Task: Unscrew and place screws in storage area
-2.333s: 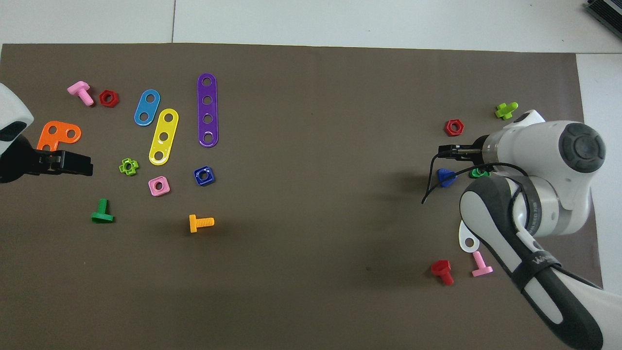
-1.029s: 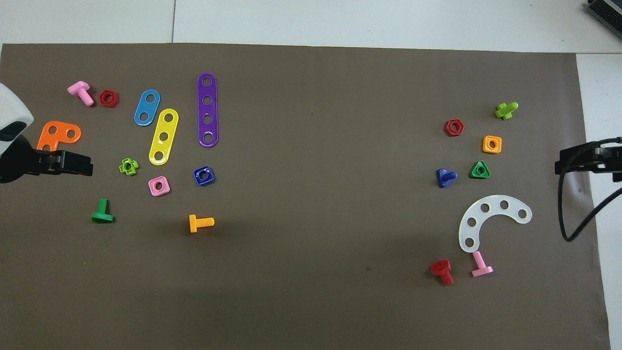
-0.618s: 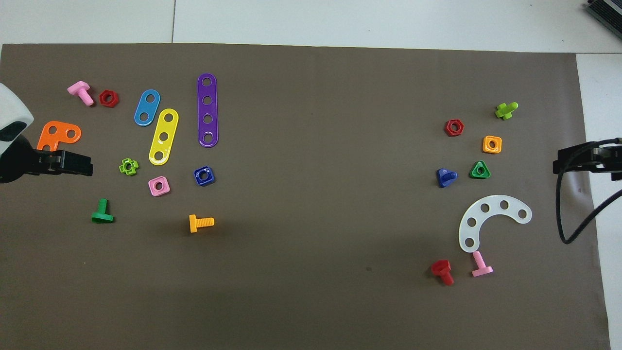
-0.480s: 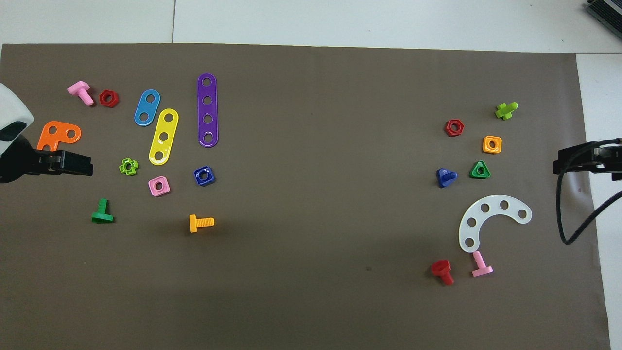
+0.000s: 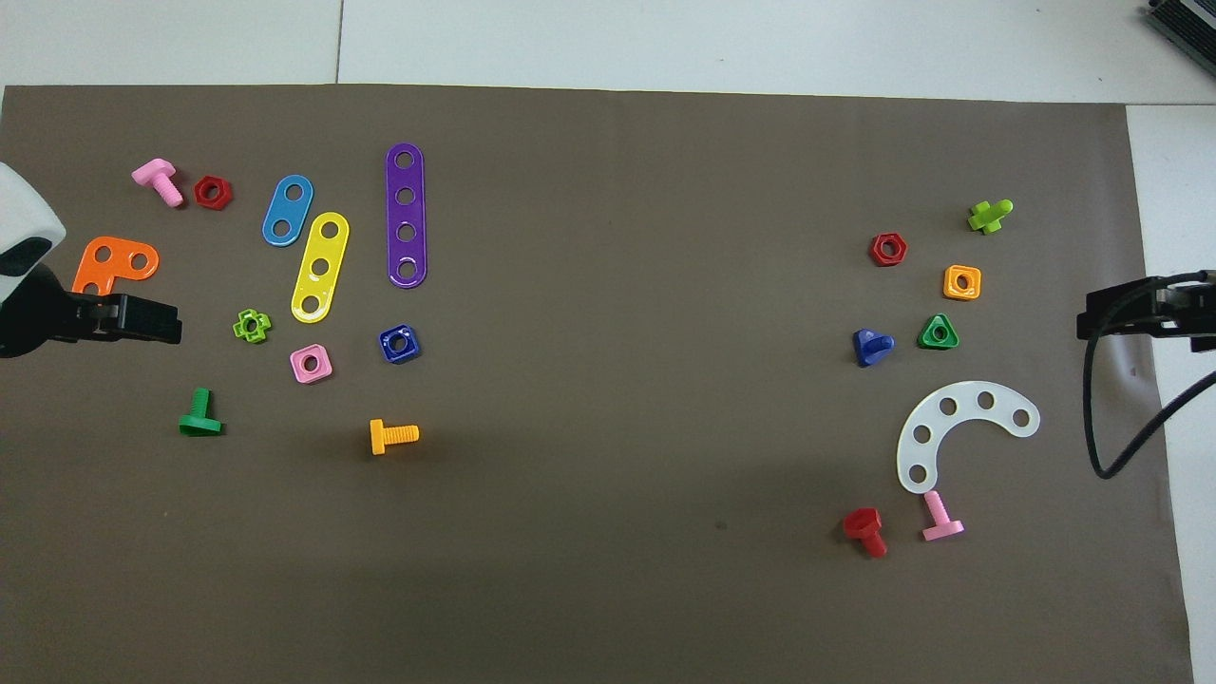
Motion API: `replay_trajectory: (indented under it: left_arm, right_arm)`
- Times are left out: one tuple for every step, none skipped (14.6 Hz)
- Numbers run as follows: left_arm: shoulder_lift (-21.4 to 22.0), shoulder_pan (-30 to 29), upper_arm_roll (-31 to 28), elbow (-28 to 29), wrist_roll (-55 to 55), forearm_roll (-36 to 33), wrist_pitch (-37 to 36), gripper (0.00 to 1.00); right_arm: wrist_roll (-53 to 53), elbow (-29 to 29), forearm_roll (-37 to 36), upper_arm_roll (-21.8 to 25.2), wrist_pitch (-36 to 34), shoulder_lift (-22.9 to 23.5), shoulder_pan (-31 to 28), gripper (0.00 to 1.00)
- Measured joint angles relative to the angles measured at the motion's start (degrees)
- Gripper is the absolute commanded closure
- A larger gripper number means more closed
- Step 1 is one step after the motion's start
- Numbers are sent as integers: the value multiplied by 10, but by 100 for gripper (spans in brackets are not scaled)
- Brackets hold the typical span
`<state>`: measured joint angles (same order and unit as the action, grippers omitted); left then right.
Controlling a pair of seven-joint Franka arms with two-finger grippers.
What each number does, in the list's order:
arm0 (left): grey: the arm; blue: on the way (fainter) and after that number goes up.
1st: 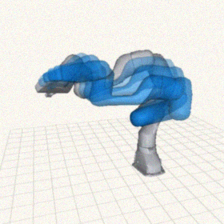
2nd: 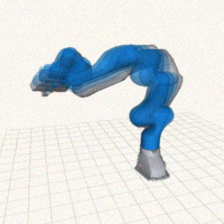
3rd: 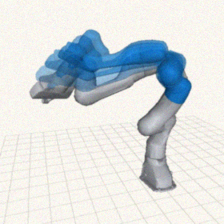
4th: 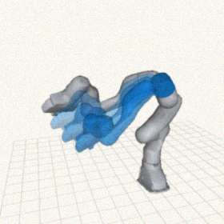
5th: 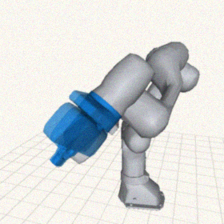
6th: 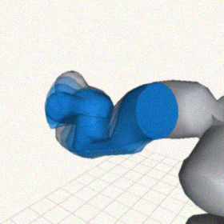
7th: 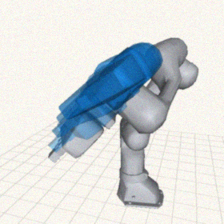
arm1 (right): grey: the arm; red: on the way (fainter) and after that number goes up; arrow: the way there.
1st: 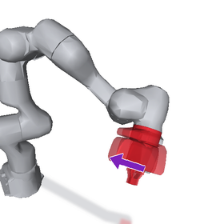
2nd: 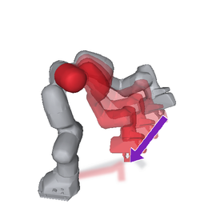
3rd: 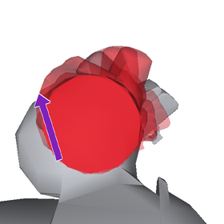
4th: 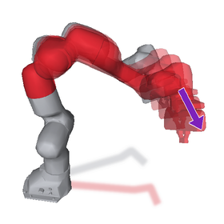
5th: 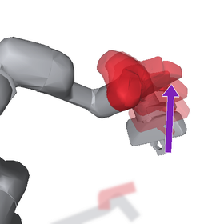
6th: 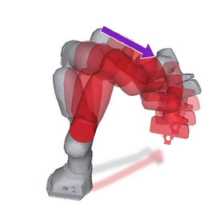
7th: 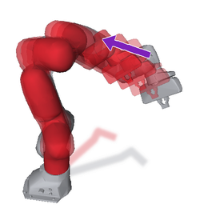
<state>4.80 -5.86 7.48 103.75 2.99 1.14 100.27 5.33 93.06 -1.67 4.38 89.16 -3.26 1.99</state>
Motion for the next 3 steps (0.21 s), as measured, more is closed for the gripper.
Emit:
replay_trajectory:
  left_arm:
    - [0,0,0,0,0,0,0,0]
    - [0,0,0,0,0,0,0,0]
    - [0,0,0,0,0,0,0,0]
  right_arm:
    - [0,0,0,1,0,0,3,0]
    - [0,0,1,3,0,0,10,0]
    - [0,0,1,7,0,0,16,0]
